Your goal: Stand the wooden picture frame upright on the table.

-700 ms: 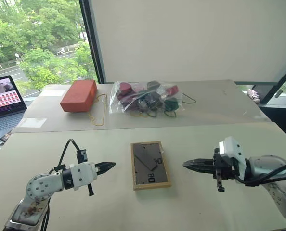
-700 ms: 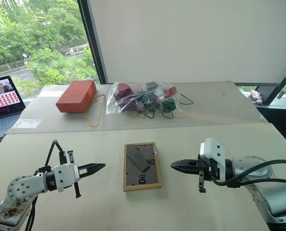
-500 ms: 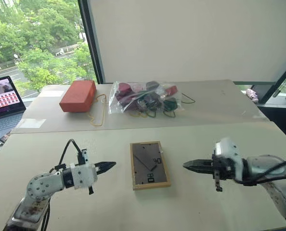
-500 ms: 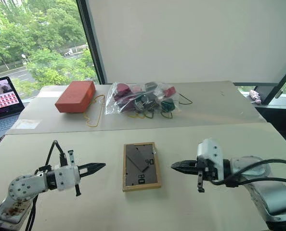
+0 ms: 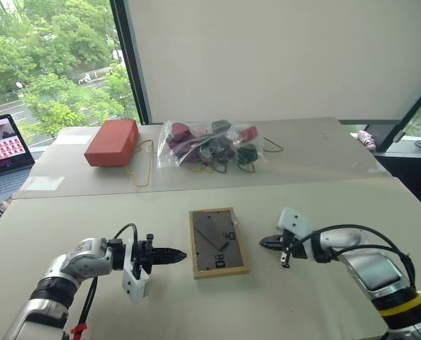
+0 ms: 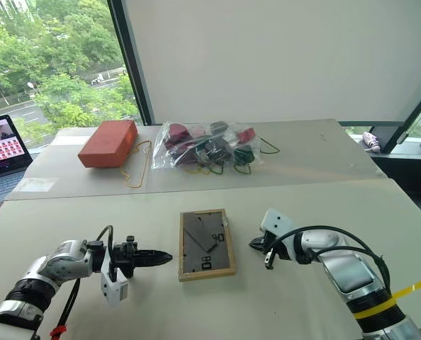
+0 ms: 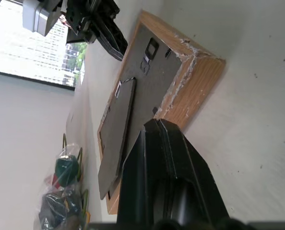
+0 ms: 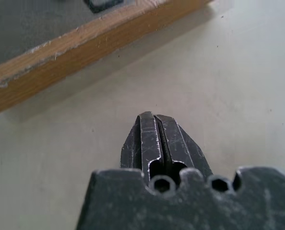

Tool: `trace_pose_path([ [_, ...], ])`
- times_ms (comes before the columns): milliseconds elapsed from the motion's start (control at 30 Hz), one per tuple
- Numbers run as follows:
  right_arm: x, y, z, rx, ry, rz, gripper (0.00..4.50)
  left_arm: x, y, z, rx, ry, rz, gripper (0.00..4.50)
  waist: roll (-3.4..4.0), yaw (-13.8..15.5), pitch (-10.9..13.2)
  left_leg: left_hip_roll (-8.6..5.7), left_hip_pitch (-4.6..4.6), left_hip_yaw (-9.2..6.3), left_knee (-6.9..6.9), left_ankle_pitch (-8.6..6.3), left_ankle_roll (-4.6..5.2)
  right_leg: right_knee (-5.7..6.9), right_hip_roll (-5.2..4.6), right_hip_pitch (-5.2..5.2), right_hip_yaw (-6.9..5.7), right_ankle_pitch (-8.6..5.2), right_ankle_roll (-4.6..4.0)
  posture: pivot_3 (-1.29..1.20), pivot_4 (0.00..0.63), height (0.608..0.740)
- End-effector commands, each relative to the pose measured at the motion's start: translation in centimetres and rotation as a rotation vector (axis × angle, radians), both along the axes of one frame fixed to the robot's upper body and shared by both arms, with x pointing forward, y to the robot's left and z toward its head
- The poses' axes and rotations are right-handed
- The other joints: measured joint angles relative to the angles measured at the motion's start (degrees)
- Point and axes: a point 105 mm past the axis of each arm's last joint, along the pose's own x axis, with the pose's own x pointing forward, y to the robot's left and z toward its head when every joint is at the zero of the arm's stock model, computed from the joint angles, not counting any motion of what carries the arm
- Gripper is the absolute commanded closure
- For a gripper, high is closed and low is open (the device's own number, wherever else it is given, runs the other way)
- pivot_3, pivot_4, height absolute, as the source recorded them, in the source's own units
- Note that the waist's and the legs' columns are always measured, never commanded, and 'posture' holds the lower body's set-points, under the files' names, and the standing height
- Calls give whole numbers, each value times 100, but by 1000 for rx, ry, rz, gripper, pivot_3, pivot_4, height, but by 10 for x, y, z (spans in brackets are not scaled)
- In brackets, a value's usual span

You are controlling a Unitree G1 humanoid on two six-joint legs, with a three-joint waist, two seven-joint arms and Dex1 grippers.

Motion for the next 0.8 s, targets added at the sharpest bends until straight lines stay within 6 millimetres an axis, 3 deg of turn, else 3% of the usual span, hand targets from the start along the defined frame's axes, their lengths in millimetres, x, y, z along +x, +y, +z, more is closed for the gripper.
trace_pose_path([
  [33, -7, 16, -5, 2, 20, 37, 4500, 3, -5, -5, -40, 26, 10, 4235, 8, 13, -4, 0, 14, 0, -1, 0, 0, -2, 0, 14, 0, 0, 0, 0, 150, 740],
  [100, -6, 14, -6, -5, 19, 24, 4500, 5, -2, -1, -71, 28, 33, 3744, 7, 17, -4, 1, 43, -3, -6, -3, 4, -11, 0, 49, -3, -4, 5, 0, 150, 740],
  [300, -6, 10, -7, -5, 21, 4, 4500, -1, 7, -1, -63, 33, 39, 1527, 5, -8, -3, 1, 36, -7, -9, -5, 7, -11, 0, 36, -4, -5, 6, 0, 150, 740],
  [433, -9, 15, -9, -5, 39, 25, 4500, -5, 2, -7, -20, 29, 1, 68, 5, 6, -3, 0, 35, -6, -10, -7, 9, -15, 0, 38, -5, -5, 7, 0, 150, 740],
  [800, -11, 46, -8, 44, 75, 40, 4500, 6, -30, -17, 38, 18, -76, 68, 5, -4, -6, 0, 41, -6, -10, -6, 9, -14, 1, 45, -5, -5, 7, 0, 150, 740],
])
